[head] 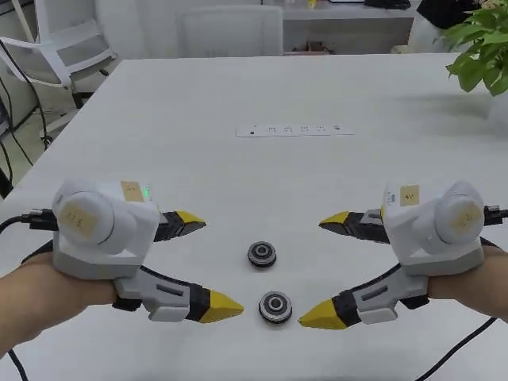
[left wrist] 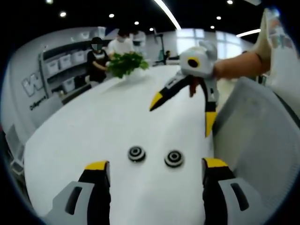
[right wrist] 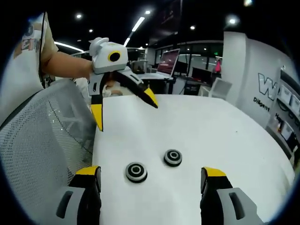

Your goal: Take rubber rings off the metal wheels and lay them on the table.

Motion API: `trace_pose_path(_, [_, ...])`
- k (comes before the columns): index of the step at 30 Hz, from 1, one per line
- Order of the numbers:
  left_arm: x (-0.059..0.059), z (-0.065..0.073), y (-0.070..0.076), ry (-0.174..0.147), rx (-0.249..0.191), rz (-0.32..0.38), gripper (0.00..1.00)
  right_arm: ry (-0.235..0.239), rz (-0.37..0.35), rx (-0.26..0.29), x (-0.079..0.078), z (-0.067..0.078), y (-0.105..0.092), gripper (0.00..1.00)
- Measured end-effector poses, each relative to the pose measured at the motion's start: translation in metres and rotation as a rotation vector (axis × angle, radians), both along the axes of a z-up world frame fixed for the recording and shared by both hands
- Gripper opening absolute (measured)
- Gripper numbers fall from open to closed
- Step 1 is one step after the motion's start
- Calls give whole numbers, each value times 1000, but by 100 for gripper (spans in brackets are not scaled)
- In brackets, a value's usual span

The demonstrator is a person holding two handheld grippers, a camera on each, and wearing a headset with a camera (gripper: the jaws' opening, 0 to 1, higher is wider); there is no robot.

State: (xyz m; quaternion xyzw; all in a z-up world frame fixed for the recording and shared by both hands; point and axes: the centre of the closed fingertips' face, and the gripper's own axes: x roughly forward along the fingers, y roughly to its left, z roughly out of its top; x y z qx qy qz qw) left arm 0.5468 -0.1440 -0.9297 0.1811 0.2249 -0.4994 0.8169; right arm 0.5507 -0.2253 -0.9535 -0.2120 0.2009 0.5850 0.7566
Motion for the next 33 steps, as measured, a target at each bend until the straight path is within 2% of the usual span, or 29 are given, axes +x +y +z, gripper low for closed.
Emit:
trace_pose_path(2, [1, -2, -3, 12, -8, -6, 79, 0, 8, -8, -1, -4, 1, 85])
trace_pose_path(8, [6, -12, -7, 19, 18, -21, 77, 4, 23, -24, 0, -12, 3, 79])
trace_pose_path(12, [7, -17, -10, 32, 10, -31, 76, 16, 35, -24, -1, -17, 6, 76])
trace_pose_path(16, [7, -23, -13, 23, 35, -55, 68, 25, 41, -27, 0, -22, 8, 72])
trace_pose_path(20, [10, -28, -15, 33, 37, -63, 66, 34, 52, -42, 0, -30, 9, 68])
trace_pose_path(27, [7, -38, -24, 44, 55, -99, 60, 49, 66, -46, 0, -36, 12, 63])
trace_pose_path(33, [3, -46, -31, 70, 61, -122, 56, 52, 86, -64, -1, -42, 15, 59])
